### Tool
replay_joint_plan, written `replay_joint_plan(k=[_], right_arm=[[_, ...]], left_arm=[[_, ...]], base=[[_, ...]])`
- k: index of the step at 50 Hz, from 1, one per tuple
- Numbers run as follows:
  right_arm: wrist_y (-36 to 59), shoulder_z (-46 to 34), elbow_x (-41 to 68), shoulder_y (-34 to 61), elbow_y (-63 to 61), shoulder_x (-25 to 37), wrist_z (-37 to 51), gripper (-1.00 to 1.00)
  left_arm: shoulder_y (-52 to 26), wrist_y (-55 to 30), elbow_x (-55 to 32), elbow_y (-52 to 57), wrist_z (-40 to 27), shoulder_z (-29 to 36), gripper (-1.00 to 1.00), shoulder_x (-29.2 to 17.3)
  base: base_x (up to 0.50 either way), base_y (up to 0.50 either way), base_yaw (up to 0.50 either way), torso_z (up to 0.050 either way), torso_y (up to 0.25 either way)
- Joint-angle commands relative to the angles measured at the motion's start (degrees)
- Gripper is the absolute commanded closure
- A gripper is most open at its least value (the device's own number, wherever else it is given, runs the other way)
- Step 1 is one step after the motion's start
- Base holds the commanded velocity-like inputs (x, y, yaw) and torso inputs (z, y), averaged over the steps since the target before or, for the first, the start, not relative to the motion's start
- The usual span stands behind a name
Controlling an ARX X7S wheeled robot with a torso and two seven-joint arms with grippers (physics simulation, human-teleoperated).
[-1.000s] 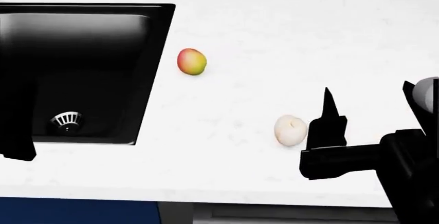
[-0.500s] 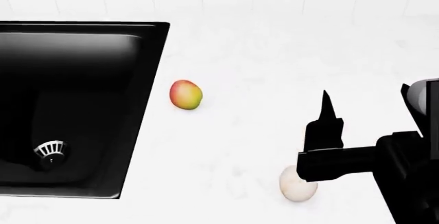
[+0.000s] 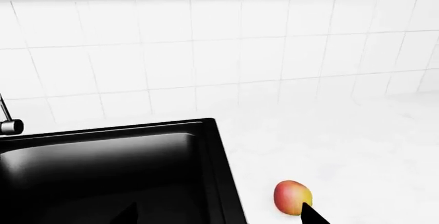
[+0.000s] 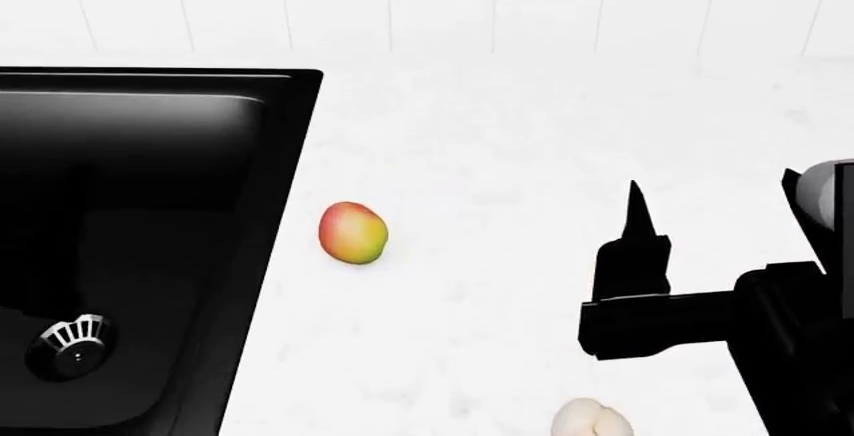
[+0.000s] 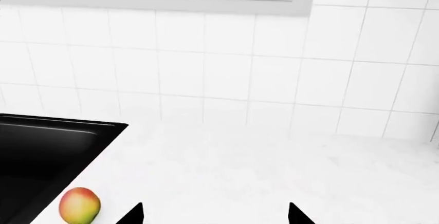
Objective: There is a mixed pile of frozen fruits and vegetables on the counter. Locate all the frozen vegetables and place the items in a bowl on the counter. Take all the frozen fruits and defrost them in a running sink.
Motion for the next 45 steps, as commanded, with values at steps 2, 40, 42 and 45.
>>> replay_joint_plan(k=[2,40,42,45], right_arm=[[-0.31,0.6,2.15,0.57,-1.85,1.72,-1.24,-1.0],[-1.75,-5.08,3.99,-9.82,-13.83,7.3,-4.11,-1.0],[-1.76,-5.37,3.51,-10.24,-12.44,7.08,-4.6,-1.0],[-1.07,-5.75,3.05,-10.39,-10.66,6.01,-5.43,-1.0]], left_arm=[[-4.98,-2.15,1.01,-4.85,2.43,2.88,-1.0,4.39],[-7.64,-4.19,10.43,-14.71,13.89,10.08,-1.0,13.8],[-7.84,-4.25,10.24,-14.7,13.88,10.13,-1.0,13.99],[-7.75,-4.23,10.02,-14.16,13.67,10.22,-1.0,14.16]], base=[[0.0,0.0,0.0,0.0,0.0],[0.0,0.0,0.0,0.0,0.0],[0.0,0.0,0.0,0.0,0.0],[0.0,0.0,0.0,0.0,0.0]])
